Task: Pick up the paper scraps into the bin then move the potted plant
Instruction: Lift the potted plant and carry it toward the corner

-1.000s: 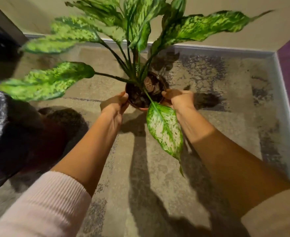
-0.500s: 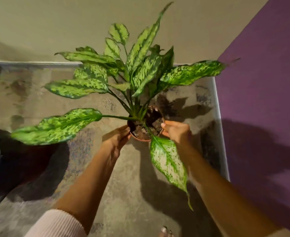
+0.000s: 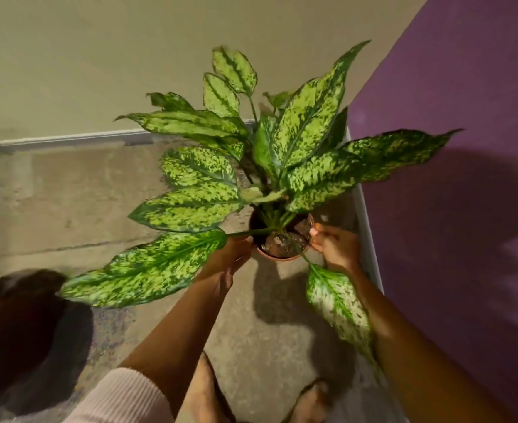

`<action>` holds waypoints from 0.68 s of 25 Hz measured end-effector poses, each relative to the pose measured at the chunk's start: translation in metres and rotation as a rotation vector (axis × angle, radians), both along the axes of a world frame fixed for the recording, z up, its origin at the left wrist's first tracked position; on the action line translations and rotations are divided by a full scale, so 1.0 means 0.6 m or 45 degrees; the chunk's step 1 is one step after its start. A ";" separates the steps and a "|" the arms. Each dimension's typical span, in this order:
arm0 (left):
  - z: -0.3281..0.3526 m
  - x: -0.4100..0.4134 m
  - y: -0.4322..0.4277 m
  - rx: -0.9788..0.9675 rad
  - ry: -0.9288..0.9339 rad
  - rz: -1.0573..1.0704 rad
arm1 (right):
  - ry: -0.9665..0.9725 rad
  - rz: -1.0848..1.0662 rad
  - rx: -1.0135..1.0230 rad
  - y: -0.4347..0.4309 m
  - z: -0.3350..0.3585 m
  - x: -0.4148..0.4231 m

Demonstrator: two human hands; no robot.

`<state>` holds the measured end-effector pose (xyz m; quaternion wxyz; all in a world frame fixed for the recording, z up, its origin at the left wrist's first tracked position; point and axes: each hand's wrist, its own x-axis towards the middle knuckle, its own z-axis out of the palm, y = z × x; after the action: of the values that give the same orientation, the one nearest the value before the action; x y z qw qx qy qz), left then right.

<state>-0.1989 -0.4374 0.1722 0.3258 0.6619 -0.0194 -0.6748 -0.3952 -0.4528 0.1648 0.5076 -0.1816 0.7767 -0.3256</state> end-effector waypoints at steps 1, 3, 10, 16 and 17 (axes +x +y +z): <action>-0.015 -0.006 -0.011 -0.007 -0.011 -0.059 | -0.007 -0.031 0.006 -0.011 -0.006 -0.007; -0.039 -0.019 -0.033 -0.032 -0.019 -0.221 | -0.011 -0.090 0.017 -0.023 -0.014 -0.025; -0.108 -0.097 -0.119 -0.039 -0.049 -0.434 | -0.062 -0.348 0.011 -0.042 -0.091 -0.081; -0.147 -0.167 -0.197 -0.122 -0.193 -0.252 | -0.177 -0.542 -0.011 -0.091 -0.135 -0.108; -0.151 -0.171 -0.204 -0.098 -0.205 -0.267 | -0.207 -0.556 -0.008 -0.095 -0.141 -0.106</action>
<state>-0.3018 -0.5599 0.0817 0.2760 0.6954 -0.1405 -0.6485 -0.4587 -0.5098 0.0805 0.4854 0.0160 0.7533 -0.4435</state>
